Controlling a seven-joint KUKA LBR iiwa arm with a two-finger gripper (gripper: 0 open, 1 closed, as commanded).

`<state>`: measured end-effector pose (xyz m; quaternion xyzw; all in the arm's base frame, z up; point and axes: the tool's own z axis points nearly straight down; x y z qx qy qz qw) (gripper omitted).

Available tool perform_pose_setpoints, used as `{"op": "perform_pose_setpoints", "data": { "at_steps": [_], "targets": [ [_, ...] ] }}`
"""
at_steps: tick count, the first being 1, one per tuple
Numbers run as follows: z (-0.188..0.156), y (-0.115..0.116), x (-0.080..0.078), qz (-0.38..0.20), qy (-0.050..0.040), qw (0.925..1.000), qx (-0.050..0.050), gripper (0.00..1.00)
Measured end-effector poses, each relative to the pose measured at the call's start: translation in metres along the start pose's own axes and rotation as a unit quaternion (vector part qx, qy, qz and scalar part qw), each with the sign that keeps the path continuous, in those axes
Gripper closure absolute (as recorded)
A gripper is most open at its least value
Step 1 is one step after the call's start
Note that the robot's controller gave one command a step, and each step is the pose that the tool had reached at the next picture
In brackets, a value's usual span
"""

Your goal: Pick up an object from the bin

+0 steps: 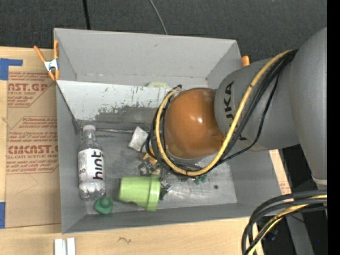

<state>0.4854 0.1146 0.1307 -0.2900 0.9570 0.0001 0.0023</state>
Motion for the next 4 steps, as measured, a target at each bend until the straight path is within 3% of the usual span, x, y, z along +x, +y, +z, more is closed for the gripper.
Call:
{"op": "perform_pose_setpoints", "data": {
  "at_steps": [4],
  "targets": [
    [-0.027, 0.001, 0.0, 0.0, 0.0013, 1.0, 0.0, 1.0]
  ]
}}
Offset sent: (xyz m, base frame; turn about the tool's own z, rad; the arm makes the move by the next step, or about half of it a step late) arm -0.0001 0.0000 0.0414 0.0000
